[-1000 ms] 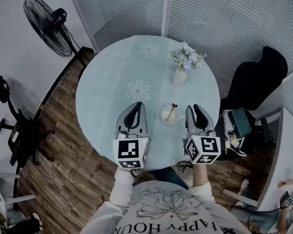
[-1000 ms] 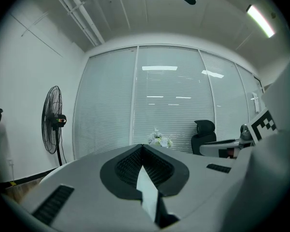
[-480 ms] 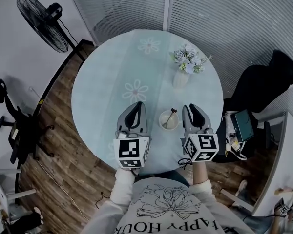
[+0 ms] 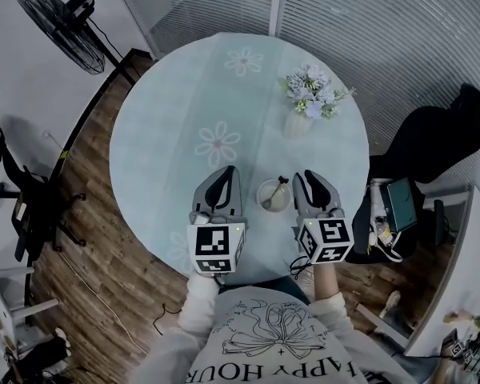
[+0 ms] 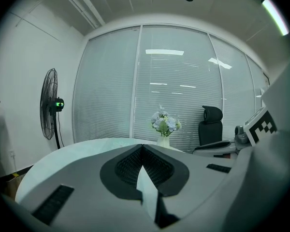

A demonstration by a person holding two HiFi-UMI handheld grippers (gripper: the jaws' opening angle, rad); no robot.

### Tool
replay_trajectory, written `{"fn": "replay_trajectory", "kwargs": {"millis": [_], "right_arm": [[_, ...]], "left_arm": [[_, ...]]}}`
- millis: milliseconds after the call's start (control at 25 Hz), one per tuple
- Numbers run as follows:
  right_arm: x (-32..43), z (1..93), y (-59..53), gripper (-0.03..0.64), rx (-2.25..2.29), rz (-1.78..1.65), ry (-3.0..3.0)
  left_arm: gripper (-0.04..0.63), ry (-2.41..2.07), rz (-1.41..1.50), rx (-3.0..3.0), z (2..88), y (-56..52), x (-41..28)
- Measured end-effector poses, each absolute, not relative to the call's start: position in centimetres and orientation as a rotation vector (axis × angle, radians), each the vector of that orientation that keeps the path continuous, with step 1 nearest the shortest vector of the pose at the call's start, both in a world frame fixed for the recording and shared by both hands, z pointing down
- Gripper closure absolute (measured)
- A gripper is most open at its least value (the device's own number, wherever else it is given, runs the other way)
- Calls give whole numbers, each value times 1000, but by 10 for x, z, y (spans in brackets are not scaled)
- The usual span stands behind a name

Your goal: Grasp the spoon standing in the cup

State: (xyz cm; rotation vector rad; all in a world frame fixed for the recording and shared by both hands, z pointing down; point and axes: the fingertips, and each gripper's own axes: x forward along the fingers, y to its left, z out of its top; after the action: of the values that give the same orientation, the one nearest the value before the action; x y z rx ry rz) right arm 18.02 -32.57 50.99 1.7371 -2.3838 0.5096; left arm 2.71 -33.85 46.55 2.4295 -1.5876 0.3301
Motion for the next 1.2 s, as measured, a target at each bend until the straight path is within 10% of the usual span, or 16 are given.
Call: {"fn": "replay_trajectory", "kwargs": {"millis": [1200], "right_arm": [[159,625,-334,479,1382,589,-2385]], "left_arm": [[591,-1594,341,2377,491,-340,19]]}}
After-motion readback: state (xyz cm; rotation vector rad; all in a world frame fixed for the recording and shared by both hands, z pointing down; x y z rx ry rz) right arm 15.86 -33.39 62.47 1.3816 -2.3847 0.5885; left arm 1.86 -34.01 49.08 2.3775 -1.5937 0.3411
